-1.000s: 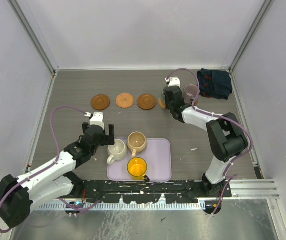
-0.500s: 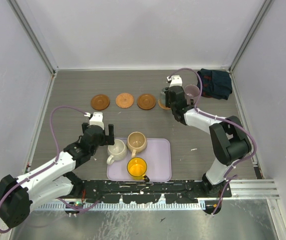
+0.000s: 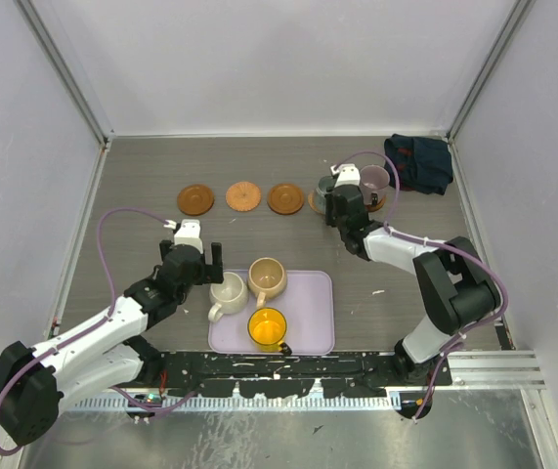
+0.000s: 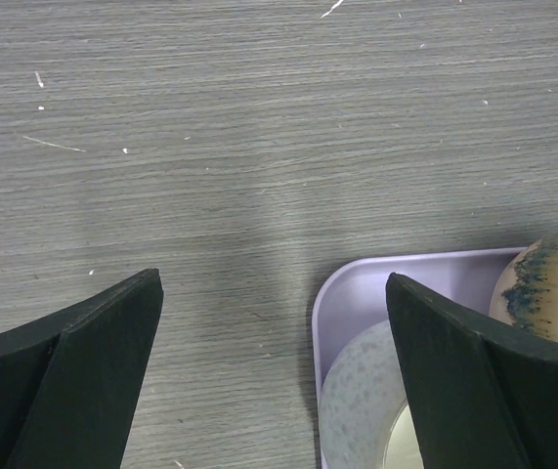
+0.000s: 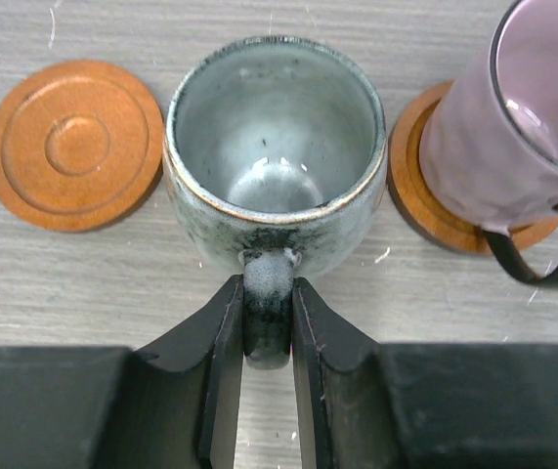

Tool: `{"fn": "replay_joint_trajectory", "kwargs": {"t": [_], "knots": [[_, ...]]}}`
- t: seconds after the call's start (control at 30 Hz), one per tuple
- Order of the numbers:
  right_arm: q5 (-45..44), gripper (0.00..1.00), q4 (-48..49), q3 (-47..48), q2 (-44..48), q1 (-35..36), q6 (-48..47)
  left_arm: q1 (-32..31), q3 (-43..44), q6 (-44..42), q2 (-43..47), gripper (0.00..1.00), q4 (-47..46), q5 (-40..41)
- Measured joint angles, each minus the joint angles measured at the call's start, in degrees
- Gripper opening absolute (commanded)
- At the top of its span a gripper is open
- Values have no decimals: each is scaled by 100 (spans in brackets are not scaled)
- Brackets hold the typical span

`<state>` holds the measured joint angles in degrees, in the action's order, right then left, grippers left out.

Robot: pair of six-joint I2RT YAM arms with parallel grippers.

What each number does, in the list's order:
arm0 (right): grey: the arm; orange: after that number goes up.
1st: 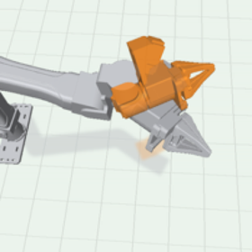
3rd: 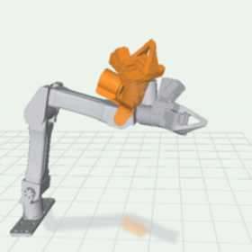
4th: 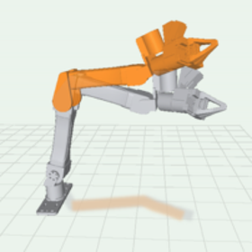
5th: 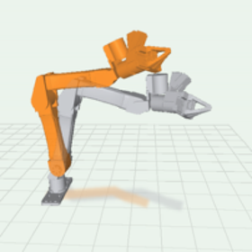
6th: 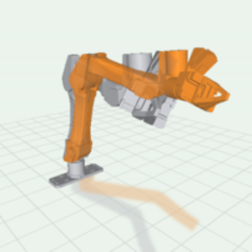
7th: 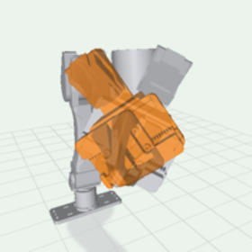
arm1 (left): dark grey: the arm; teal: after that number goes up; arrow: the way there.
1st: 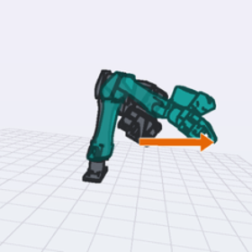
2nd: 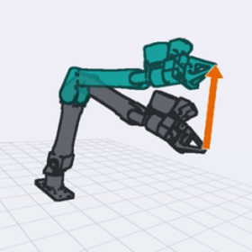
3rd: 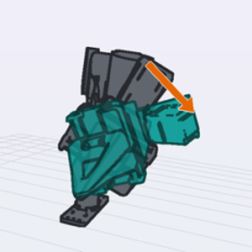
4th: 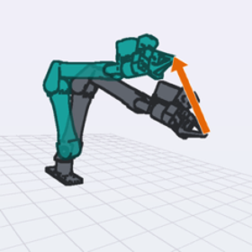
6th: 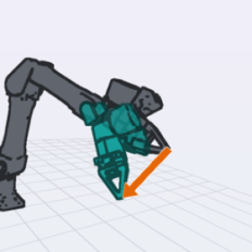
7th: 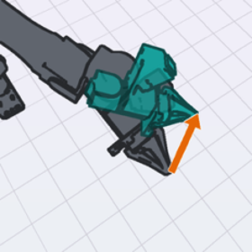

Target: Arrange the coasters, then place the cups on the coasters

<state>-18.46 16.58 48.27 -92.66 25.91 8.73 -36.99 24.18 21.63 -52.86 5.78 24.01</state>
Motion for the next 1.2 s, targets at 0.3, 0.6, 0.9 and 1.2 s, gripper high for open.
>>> {"fn": "replay_joint_trajectory", "kwargs": {"t": [0.3, 0.6, 0.9, 1.2], "knots": [[20, 35, -354, -151, 72, 61, 232, 0, -2, 4, 4, 98, 0, -4], [63, 54, -918, 37, 81, 79, 463, 0, -70, 26, 127, 98, -2, -17], [79, 59, -1364, 321, 83, 98, 649, 0, -107, 44, 168, 98, -24, -20], [-31, 63, -1388, 332, 243, 98, 907, 0, -114, 48, 168, 98, -39, -22]]}}
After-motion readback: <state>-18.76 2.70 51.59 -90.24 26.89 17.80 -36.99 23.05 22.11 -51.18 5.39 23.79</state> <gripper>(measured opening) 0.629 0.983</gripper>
